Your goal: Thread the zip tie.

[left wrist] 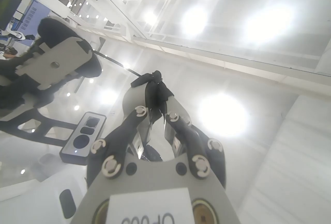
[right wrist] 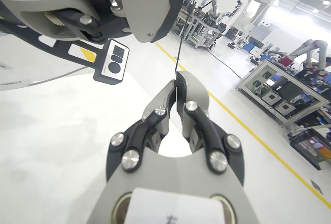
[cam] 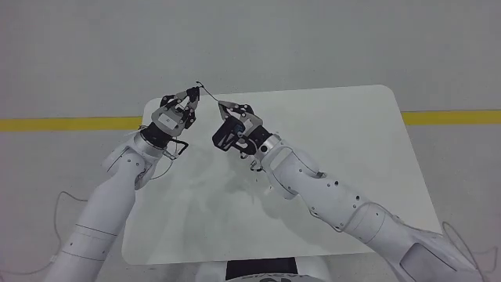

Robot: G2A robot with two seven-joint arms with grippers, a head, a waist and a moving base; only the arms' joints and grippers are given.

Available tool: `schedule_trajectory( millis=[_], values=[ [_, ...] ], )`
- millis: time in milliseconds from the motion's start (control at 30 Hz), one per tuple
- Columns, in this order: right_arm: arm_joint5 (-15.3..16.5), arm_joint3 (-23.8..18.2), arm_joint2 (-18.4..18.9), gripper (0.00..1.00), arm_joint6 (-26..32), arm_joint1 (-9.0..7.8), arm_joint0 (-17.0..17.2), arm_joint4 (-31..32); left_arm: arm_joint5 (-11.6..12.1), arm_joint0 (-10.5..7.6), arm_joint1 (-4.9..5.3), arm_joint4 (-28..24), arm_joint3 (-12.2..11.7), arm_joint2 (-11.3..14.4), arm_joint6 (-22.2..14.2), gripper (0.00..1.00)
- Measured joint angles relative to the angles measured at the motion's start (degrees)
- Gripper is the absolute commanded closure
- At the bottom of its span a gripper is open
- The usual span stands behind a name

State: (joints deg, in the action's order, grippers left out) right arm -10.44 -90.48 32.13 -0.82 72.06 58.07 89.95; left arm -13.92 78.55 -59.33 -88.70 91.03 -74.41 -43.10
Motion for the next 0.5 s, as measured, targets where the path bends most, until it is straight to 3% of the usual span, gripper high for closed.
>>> schedule_trajectory(
  millis=[500],
  values=[
    [-0.8,0.4,-3.0,1.0,1.8,-1.09,-2.2,0.0,0.0,0.0,0.0,0.0,0.0,0.0,0.0,1.0]
  ],
)
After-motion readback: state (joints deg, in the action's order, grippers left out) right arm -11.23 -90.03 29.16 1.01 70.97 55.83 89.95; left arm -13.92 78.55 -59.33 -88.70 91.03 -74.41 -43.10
